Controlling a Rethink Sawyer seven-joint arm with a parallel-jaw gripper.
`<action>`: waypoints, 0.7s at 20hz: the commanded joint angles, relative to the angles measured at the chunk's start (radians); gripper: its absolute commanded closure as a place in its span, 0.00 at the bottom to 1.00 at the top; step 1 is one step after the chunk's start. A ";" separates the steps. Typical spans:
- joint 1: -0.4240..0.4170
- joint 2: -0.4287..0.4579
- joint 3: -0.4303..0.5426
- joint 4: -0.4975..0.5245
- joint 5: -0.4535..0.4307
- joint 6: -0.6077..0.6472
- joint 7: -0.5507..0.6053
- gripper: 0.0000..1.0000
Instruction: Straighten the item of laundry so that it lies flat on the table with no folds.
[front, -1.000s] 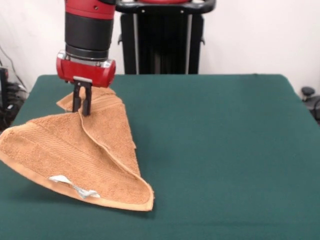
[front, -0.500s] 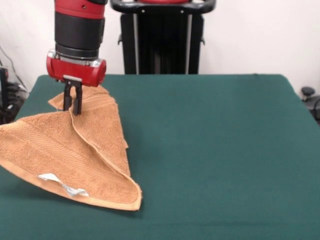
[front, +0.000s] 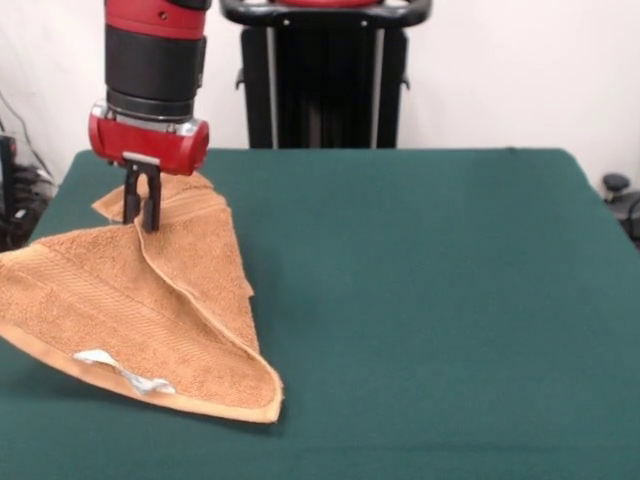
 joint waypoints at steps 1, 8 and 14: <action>0.116 0.008 0.008 -0.051 0.038 0.142 0.151 1.00; 0.289 0.006 -0.141 -0.132 0.095 0.305 0.256 0.00; 0.359 0.020 -0.199 -0.171 0.135 0.377 0.297 0.00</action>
